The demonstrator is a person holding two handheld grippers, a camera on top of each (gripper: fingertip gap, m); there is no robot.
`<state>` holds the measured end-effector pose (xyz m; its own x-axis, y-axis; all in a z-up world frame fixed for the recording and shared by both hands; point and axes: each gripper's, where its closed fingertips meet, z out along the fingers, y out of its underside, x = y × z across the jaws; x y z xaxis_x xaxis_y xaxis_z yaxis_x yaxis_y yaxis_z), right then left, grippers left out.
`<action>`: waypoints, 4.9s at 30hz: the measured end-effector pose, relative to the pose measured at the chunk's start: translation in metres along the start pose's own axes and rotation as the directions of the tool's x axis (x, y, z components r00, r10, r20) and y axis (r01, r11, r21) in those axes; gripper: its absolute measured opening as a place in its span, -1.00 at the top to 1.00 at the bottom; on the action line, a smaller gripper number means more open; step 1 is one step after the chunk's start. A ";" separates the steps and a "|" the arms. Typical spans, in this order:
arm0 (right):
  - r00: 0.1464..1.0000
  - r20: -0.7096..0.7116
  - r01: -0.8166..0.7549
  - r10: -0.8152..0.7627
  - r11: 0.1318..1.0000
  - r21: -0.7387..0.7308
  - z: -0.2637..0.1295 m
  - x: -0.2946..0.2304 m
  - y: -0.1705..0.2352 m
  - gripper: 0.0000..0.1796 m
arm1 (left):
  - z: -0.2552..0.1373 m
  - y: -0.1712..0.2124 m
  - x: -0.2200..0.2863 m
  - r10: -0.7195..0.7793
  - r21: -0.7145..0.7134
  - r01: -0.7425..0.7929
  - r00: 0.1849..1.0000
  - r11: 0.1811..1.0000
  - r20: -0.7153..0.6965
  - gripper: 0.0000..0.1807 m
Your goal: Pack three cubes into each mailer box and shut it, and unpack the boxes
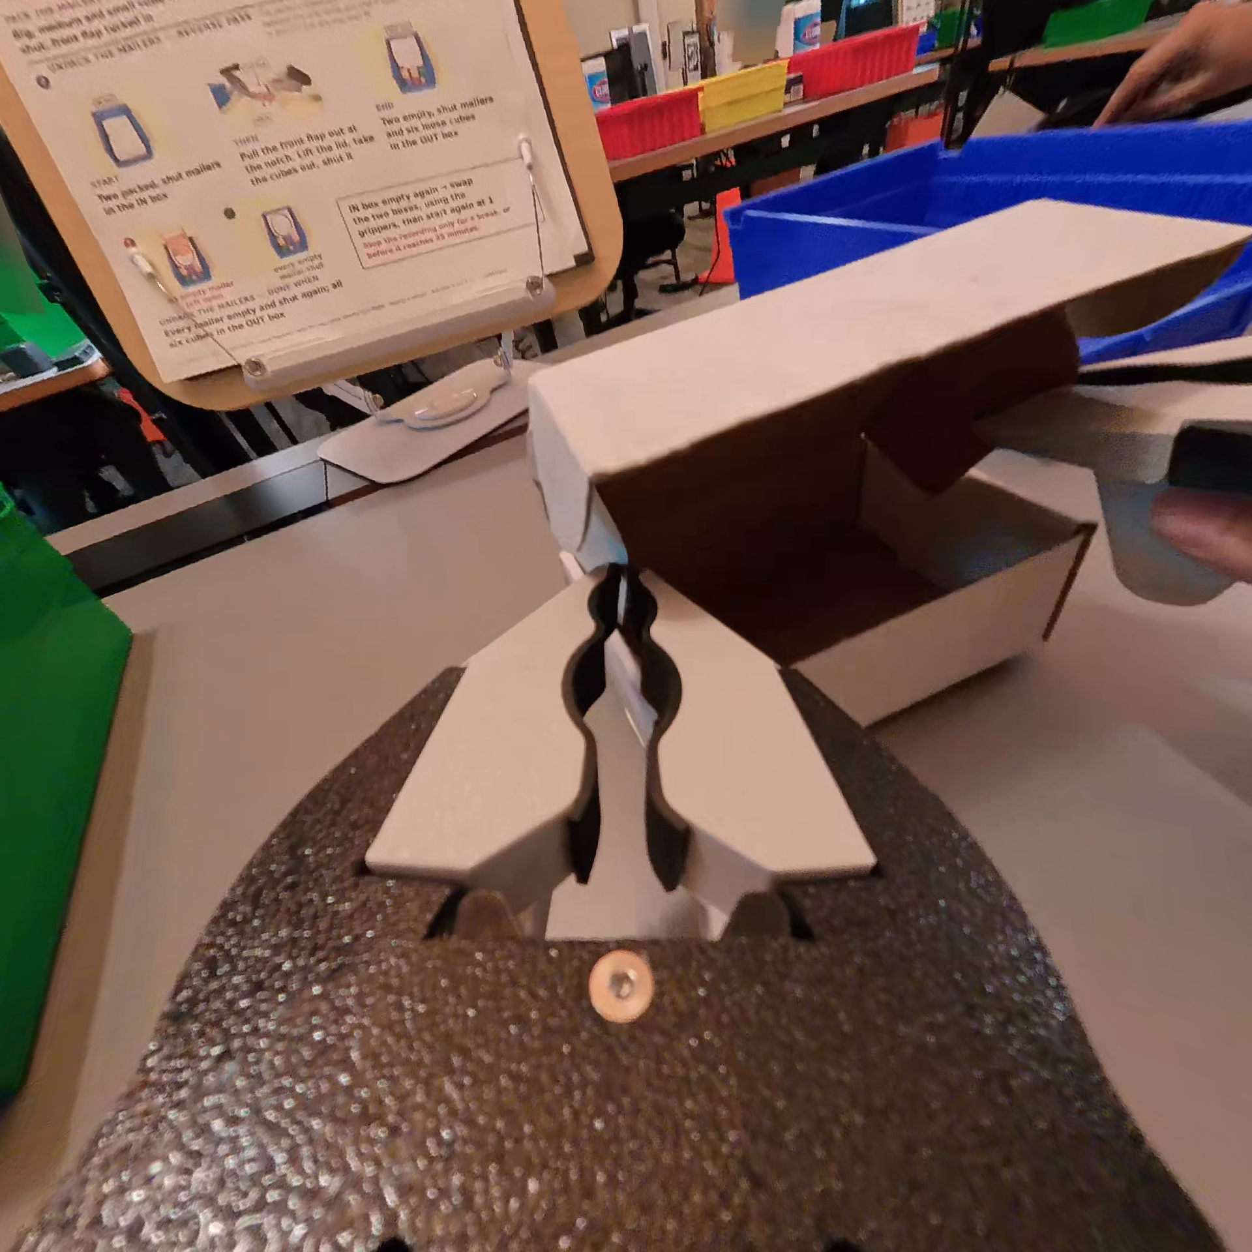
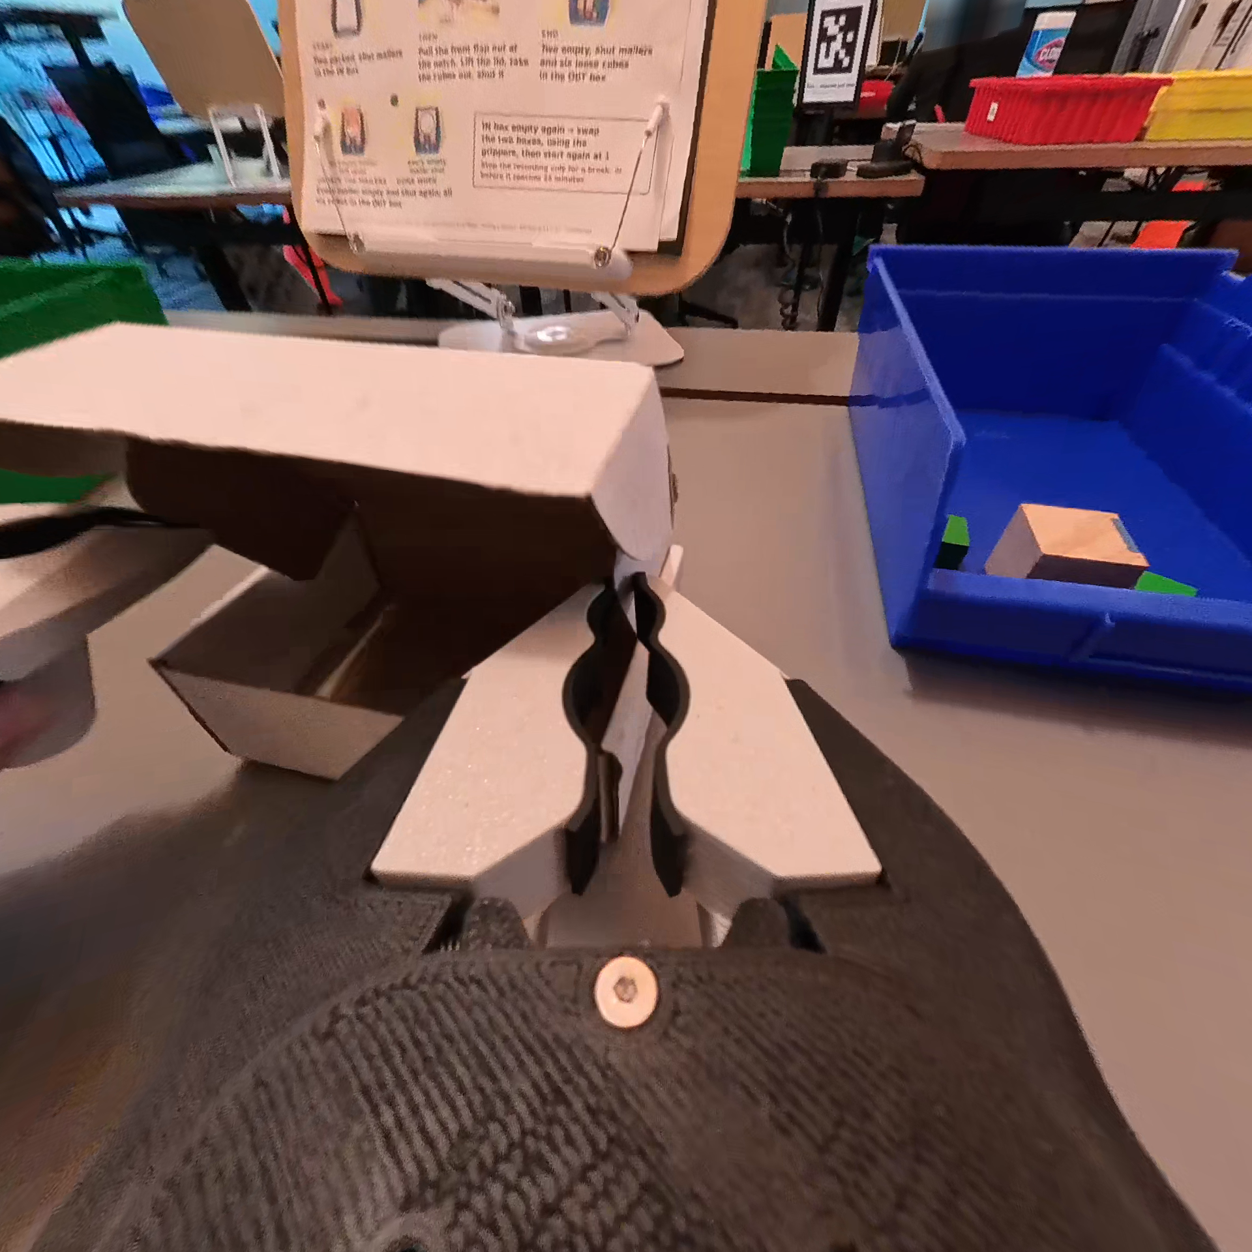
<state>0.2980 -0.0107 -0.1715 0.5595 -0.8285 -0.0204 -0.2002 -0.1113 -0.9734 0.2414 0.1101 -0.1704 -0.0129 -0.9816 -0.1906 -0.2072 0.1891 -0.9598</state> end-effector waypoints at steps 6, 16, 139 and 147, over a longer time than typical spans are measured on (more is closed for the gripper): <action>0.990 0.044 0.139 -0.137 0.989 -0.046 -0.011 -0.008 0.013 0.67 | -0.008 0.017 0.007 0.058 -0.057 -0.059 0.998 0.997 -0.024 1.00; 0.676 -0.225 0.729 -0.702 0.682 0.062 -0.051 0.007 -0.023 0.24 | -0.034 0.033 0.015 0.102 -0.105 -0.112 0.990 0.988 -0.102 0.92; 0.466 0.251 0.859 -0.848 0.502 0.100 0.089 -0.012 0.005 1.00 | -0.050 0.002 -0.018 0.201 0.120 -0.164 0.876 0.979 -0.438 0.71; 0.634 0.415 0.645 -0.653 0.742 0.182 0.062 -0.021 -0.020 1.00 | -0.076 0.047 -0.005 0.372 0.004 -0.402 0.842 0.915 -0.390 0.56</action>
<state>0.3400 0.0425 -0.1656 0.8190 -0.2253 0.5277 0.3587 -0.5169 -0.7773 0.1570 0.1215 -0.1989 -0.4691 -0.7671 -0.4377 -0.1803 0.5683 -0.8028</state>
